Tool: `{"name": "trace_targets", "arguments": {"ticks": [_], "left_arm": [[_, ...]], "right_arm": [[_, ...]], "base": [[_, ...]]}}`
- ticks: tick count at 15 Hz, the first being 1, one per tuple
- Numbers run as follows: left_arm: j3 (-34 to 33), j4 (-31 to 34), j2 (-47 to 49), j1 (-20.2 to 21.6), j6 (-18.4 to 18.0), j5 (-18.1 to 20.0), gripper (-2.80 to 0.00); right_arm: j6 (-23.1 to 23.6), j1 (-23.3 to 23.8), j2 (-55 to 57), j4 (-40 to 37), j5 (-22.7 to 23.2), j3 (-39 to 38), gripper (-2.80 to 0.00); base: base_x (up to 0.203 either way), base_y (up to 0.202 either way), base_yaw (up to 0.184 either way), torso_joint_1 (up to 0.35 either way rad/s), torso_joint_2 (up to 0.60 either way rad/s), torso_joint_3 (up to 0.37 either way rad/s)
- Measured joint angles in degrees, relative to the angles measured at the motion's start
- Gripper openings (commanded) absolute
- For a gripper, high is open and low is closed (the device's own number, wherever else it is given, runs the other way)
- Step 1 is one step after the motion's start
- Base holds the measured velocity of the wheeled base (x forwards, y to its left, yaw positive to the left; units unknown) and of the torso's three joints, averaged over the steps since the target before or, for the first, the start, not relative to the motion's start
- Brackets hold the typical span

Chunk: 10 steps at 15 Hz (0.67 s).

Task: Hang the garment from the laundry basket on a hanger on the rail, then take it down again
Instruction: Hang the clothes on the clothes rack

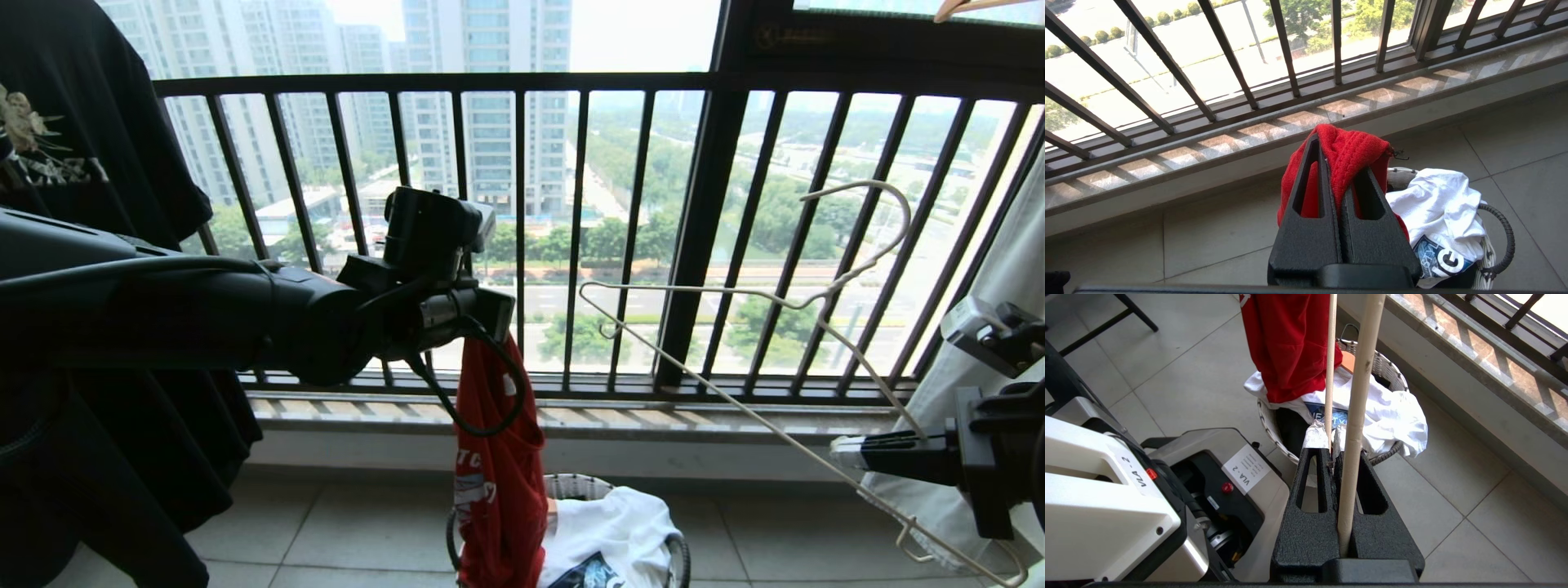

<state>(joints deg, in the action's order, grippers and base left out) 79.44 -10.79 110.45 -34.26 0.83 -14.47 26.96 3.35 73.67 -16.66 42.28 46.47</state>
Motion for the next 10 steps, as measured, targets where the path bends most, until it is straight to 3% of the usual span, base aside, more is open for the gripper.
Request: {"name": "trace_targets", "arguments": {"ticks": [3, 7, 10], "left_arm": [[-0.51, 0.03, 0.05, 0.51, -0.06, 3.12, -2.8], [0.7, -0.02, 0.14, 2.15, 0.34, 3.48, -2.8], [1.01, -0.03, 0.28, 2.33, 0.38, 3.59, -2.8]], "right_arm": [[0.53, -0.71, 0.04, -0.37, -0.02, -0.75, -2.8], [0.99, -3.12, 0.77, -0.53, -0.06, -1.84, -2.8], [0.91, -7.64, 2.83, -0.5, -0.05, -2.92, -2.8]], "base": [[0.0, 0.0, 0.0, 0.0, 0.0, 0.008], [0.0, 0.0, 0.0, 0.0, 0.0, 0.0], [0.0, 0.0, 0.0, 0.0, 0.0, 0.0]]}}
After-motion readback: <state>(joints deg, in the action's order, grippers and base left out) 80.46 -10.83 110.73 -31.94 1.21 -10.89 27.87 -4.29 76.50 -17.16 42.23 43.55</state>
